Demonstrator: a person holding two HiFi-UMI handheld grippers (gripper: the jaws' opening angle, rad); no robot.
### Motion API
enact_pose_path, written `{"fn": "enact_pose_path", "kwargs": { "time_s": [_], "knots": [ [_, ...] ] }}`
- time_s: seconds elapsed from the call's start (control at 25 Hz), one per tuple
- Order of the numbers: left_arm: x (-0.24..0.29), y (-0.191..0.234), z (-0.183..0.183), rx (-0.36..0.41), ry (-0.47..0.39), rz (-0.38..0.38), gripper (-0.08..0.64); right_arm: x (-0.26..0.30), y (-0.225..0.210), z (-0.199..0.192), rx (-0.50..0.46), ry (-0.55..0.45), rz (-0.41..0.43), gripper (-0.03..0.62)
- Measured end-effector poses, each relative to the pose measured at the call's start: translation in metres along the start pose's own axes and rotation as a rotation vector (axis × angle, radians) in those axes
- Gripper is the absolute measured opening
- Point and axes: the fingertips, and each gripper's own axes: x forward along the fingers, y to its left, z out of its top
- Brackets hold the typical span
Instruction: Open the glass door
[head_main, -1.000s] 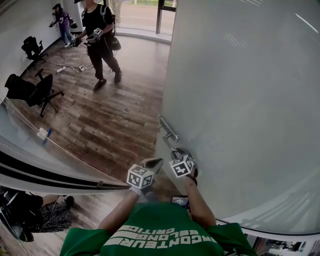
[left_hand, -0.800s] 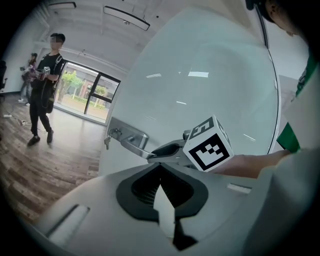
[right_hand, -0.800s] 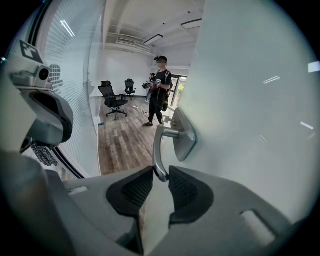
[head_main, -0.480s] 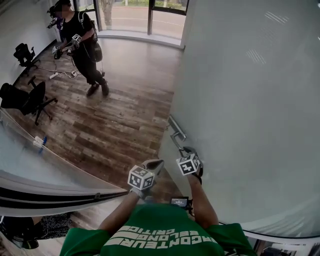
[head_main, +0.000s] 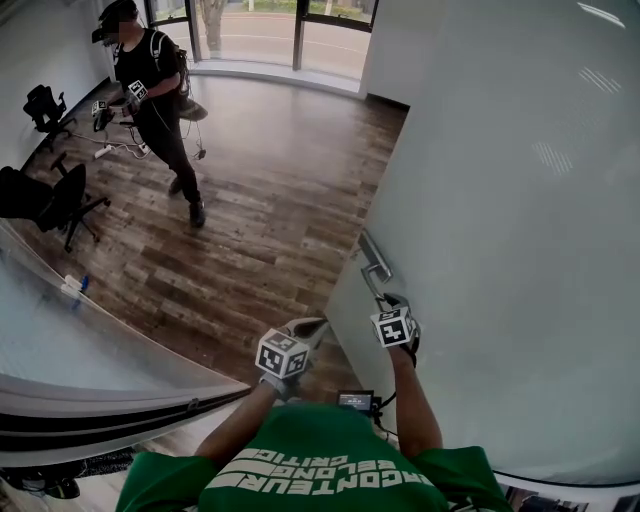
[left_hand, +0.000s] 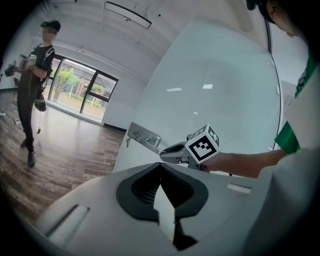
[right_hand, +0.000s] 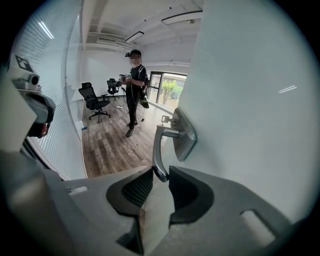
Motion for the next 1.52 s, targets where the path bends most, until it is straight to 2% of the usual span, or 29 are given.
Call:
{"fn": "enact_pose_path", "kwargs": {
  "time_s": [0.44,0.68,0.88,1.24,1.52],
  "knots": [
    [0.018,0.011,0.003,0.009,0.018,-0.018,0.015,0.019,-0.051,-0.007,0.071,-0.034,-0.047,0.084],
    [0.035,0.006,0.014,0.001,0.028,-0.041,0.015,0.015,-0.078,-0.009,0.131,-0.006,-0.068,0.084],
    [0.066,-0.002,0.02,0.007,0.037,-0.075,0.015,0.016,-0.109,-0.015,0.148,-0.011,-0.113,0.084],
    [0.126,-0.006,0.056,0.039,0.044,-0.111,0.015,0.021,-0.155,-0.023,0.223,0.005,-0.156,0.084],
    [0.16,-0.011,0.066,0.06,0.076,-0.139,0.015,0.028,-0.194,-0.04,0.283,0.009,-0.177,0.084]
  ]
}}
